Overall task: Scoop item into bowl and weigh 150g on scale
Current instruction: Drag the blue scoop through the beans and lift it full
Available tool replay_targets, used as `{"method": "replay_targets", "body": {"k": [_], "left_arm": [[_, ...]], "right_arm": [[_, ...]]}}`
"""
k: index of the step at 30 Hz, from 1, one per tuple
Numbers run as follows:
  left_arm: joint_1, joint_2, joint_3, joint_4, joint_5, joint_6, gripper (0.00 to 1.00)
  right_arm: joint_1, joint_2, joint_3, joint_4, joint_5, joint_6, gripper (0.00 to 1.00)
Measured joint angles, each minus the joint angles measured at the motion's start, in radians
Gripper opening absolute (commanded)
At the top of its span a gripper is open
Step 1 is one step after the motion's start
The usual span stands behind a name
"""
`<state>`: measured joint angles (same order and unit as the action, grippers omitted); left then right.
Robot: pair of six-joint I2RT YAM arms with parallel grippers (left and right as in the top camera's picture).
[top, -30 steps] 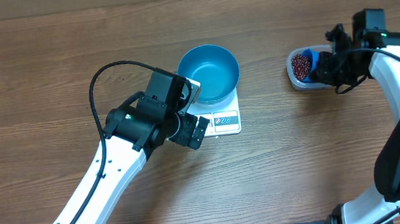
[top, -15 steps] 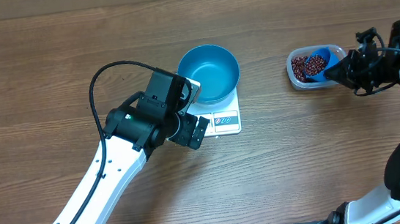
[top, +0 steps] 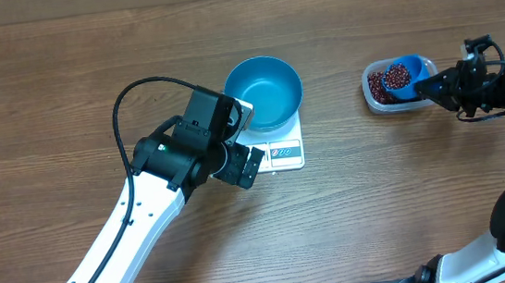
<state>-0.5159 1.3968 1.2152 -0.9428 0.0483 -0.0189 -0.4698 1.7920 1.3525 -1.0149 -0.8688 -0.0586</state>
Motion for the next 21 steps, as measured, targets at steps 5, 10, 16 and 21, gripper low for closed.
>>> {"method": "replay_targets", "body": {"k": [5,10,16,21], "left_arm": [[0.0,0.0,0.0,0.0,0.0,0.0,1.0],[0.0,0.0,0.0,0.0,0.0,0.0,1.0],[0.0,0.0,0.0,0.0,0.0,0.0,0.99],[0.0,0.0,0.0,0.0,0.0,0.0,0.99]], "right_arm": [[-0.014,0.0,0.0,-0.002,-0.049,-0.005,0.04],[-0.059,0.001,0.0,-0.03,-0.128,-0.037,0.04],[-0.073,0.001,-0.001,-0.081,-0.251,-0.114,0.04],[-0.05,0.001,-0.001,-0.101,-0.381,-0.152,0.04]]}}
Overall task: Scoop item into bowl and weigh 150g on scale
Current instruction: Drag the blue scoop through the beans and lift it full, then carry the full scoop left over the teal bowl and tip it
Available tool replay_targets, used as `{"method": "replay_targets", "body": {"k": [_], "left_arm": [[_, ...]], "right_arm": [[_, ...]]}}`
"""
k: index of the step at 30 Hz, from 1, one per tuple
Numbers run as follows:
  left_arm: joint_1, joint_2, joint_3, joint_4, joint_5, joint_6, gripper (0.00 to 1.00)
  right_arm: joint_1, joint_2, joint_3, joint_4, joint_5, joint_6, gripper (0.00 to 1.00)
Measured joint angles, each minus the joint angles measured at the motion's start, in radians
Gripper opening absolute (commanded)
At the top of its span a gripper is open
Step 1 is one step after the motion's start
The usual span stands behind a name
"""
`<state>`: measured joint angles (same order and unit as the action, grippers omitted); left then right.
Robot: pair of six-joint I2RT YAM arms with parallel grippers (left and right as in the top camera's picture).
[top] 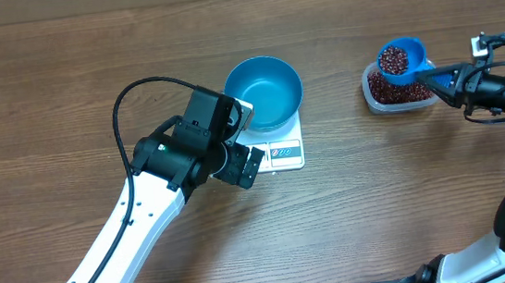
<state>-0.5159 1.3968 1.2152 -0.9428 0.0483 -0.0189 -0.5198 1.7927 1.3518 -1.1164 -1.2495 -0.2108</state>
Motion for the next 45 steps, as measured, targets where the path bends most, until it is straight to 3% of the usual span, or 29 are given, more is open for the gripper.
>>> {"method": "replay_targets", "body": {"k": [15,22,30,45], "left_arm": [[0.0,0.0,0.0,0.0,0.0,0.0,1.0],[0.0,0.0,0.0,0.0,0.0,0.0,1.0],[0.0,0.0,0.0,0.0,0.0,0.0,1.0],[0.0,0.0,0.0,0.0,0.0,0.0,1.0]], "right_arm": [[0.327,0.0,0.013,-0.022,-0.031,0.006,0.04],[0.503,0.0,0.124,-0.005,0.121,0.098,0.04],[0.726,0.0,0.187,0.119,0.511,0.294,0.04],[1.063,0.0,0.236,0.213,1.257,0.364,0.04]]}}
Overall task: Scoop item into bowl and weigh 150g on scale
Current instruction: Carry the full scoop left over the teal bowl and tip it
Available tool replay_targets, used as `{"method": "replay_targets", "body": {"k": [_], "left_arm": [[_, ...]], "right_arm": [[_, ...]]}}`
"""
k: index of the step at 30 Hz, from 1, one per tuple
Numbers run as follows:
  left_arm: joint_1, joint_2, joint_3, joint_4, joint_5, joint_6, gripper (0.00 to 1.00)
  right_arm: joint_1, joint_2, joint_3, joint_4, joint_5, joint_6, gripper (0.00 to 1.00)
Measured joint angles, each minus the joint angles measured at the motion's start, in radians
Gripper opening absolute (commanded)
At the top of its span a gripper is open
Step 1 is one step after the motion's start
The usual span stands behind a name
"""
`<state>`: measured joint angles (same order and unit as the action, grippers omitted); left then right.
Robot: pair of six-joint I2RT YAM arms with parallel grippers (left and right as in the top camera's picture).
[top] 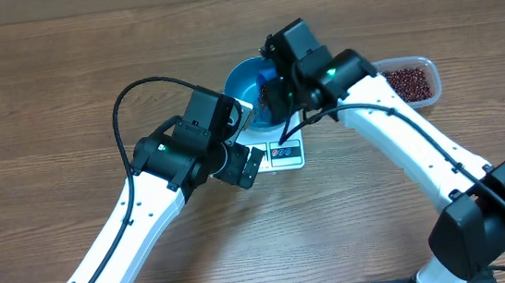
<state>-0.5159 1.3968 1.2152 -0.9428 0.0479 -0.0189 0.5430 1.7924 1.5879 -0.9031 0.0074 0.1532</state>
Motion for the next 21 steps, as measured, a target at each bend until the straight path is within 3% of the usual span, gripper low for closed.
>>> {"method": "replay_targets", "body": {"k": [10,21], "left_arm": [[0.0,0.0,0.0,0.0,0.0,0.0,0.99],[0.0,0.0,0.0,0.0,0.0,0.0,1.0]], "right_arm": [[0.123,0.0,0.0,0.08,0.304,-0.037,0.04],[0.156,0.0,0.0,0.08,0.405,-0.078,0.04]]}}
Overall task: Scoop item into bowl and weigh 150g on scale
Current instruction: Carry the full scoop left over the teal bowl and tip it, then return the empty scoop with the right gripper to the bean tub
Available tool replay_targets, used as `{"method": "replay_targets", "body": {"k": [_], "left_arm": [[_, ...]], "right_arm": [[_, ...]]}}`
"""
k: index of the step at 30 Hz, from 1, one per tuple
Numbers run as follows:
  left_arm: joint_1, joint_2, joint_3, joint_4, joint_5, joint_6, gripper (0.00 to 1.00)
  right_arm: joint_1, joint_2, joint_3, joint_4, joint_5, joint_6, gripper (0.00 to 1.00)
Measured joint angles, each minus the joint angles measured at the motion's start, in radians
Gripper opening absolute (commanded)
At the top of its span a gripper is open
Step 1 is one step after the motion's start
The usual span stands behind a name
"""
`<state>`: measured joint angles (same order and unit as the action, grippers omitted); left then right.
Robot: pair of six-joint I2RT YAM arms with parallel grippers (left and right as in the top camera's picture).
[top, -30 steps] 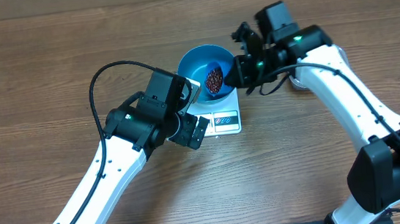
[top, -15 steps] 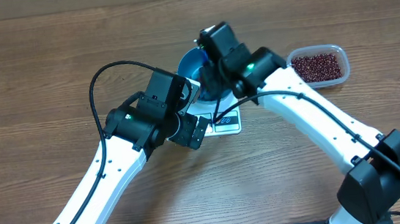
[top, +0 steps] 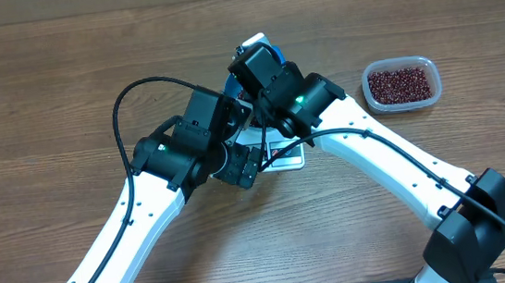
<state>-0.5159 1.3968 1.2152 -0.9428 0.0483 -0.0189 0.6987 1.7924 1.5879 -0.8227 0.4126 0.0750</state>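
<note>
My right arm reaches across the table and its wrist covers most of the blue bowl (top: 235, 91), which sits on the white scale (top: 284, 160). Only a sliver of the bowl's left rim shows. A piece of the blue scoop (top: 255, 41) sticks out beyond the wrist, past the bowl's far rim. The right gripper (top: 252, 56) is mostly hidden under its own wrist and appears shut on the scoop. Whether beans lie in the bowl is hidden. My left gripper (top: 242, 167) rests at the scale's left side; its jaws are not clear from above.
A clear tub of red beans (top: 400, 84) stands on the wooden table to the right of the scale. The two arms crowd together over the scale, and the left arm's black cable (top: 128, 102) loops to the left.
My right wrist has shifted left and farther back over the bowl, hiding nearly all of it. The scoop now pokes out past the bowl's far rim. The left arm has not moved.
My right gripper first held the blue scoop down in the bean tub. It then held the scoop, full of beans, above the tub. Later the arm was over the bowl on the scale, and it now covers the bowl. The left arm stayed beside the scale throughout.
</note>
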Motion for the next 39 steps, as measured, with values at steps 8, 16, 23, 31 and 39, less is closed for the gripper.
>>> {"method": "replay_targets", "body": {"k": [8,16,23,31,39], "left_arm": [[0.0,0.0,0.0,0.0,0.0,0.0,1.0],[0.0,-0.002,0.0,0.0,0.0,0.0,0.99],[0.0,-0.002,0.0,0.0,0.0,0.0,0.99],[0.0,-0.002,0.0,0.0,0.0,0.0,1.0],[0.0,-0.002,0.0,0.0,0.0,0.0,1.0]], "right_arm": [[0.002,0.0,0.0,0.0,-0.034,0.0,0.04],[-0.06,-0.025,0.0,-0.002,-0.177,0.012,0.04],[-0.207,-0.084,0.0,-0.002,-0.402,0.026,0.04],[-0.367,-0.12,0.002,-0.035,-0.672,0.026,0.04],[-0.615,-0.126,0.002,-0.132,-0.849,-0.019,0.04]]}}
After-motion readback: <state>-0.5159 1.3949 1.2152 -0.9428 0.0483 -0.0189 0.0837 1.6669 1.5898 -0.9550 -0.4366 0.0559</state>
